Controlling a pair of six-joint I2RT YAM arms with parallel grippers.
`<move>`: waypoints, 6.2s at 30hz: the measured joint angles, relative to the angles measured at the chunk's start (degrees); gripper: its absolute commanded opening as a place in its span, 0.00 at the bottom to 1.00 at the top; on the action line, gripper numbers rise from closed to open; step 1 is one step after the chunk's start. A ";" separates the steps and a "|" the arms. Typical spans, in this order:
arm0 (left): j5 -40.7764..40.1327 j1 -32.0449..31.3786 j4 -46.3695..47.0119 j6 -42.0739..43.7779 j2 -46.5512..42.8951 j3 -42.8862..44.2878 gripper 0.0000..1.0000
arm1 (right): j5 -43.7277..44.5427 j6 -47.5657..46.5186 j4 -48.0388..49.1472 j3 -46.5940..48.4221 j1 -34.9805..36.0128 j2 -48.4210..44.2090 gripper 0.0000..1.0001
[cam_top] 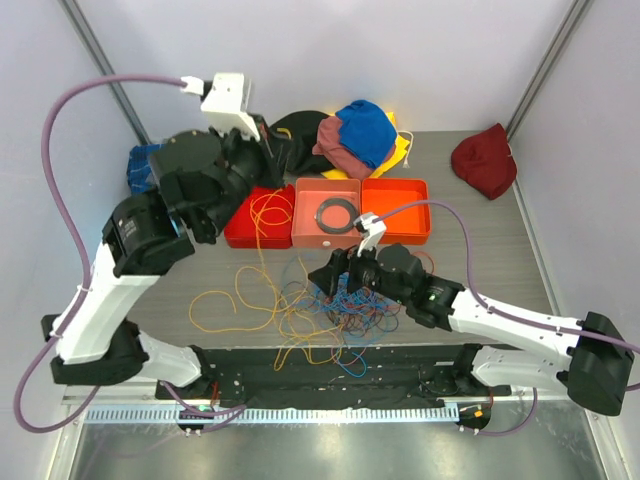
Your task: Untangle the cables
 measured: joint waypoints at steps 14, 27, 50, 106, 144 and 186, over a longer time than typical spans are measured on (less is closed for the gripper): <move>4.22 0.00 4.24 6.78 6.91 12.33 0.00 | -1.53 -1.33 4.90 4.92 4.57 9.11 0.93; 7.02 0.00 6.10 6.29 6.75 9.84 0.00 | -2.08 -3.08 11.06 11.76 7.96 25.66 0.93; 7.17 -0.02 9.62 3.32 -2.84 -7.17 0.00 | 13.75 -7.23 8.20 16.94 7.91 26.51 0.01; 24.33 -0.02 43.30 -13.16 -24.74 -69.96 0.01 | 13.44 -6.60 -21.77 33.73 7.91 3.61 0.97; 1.86 34.25 0.46 -15.30 32.09 -25.44 0.00 | 24.17 -1.68 -32.52 11.08 7.96 -14.21 1.00; -5.75 37.24 9.25 -15.69 31.34 -26.97 0.68 | 23.93 -2.75 -29.68 9.29 7.96 -8.11 1.00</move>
